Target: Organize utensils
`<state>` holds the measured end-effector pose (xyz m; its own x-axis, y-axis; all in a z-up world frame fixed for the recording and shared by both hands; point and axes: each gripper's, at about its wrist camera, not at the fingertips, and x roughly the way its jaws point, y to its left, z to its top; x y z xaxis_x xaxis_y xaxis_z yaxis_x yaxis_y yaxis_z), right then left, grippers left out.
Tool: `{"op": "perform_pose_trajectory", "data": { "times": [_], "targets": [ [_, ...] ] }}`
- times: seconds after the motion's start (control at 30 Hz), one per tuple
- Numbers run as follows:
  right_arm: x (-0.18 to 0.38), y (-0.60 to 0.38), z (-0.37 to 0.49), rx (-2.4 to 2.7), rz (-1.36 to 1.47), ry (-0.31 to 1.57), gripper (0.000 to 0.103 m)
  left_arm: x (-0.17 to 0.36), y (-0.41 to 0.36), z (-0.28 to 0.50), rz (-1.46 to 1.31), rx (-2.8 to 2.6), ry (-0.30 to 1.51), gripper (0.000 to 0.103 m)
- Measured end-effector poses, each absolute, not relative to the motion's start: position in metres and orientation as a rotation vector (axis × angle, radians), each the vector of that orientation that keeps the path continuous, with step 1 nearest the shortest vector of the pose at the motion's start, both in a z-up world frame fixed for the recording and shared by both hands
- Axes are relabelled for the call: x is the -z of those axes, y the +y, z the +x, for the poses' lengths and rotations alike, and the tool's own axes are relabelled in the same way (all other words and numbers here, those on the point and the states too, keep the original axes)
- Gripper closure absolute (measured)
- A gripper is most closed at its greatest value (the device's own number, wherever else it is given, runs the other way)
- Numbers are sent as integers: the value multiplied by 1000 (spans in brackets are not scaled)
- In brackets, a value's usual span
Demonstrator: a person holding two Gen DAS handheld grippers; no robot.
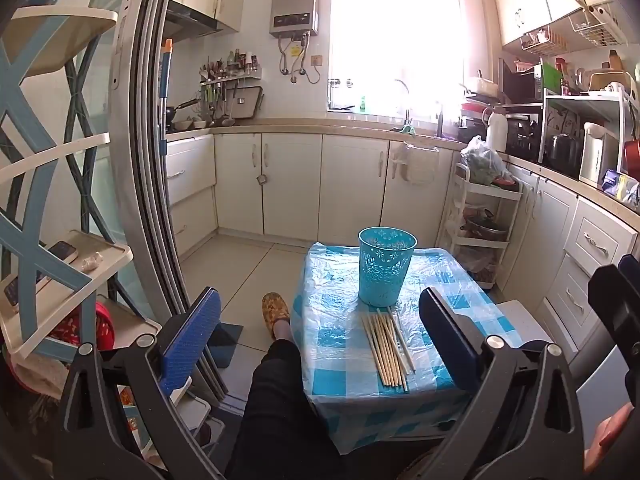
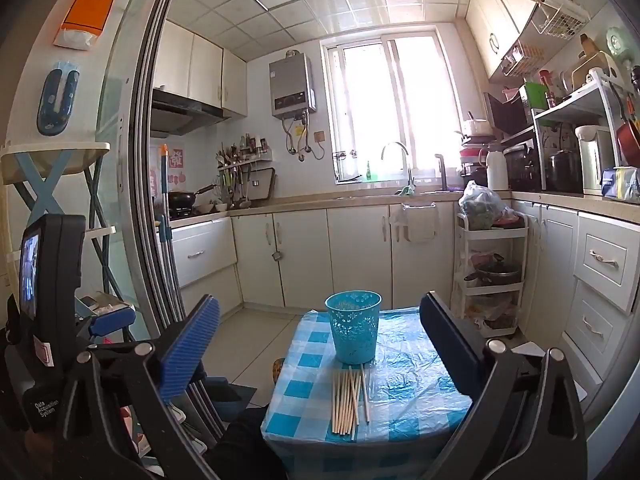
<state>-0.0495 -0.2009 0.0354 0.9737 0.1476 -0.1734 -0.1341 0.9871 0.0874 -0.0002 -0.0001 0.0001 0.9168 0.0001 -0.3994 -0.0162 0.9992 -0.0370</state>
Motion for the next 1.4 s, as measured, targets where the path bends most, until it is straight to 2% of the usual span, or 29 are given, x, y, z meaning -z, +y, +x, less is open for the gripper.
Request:
{"op": "perform_pose_trajectory", "data": {
  "times": [1.4],
  "targets": [
    [-41,-195,-51,-159,68,166,7,-1,-2,1,-40,-9,410,8]
  ]
}}
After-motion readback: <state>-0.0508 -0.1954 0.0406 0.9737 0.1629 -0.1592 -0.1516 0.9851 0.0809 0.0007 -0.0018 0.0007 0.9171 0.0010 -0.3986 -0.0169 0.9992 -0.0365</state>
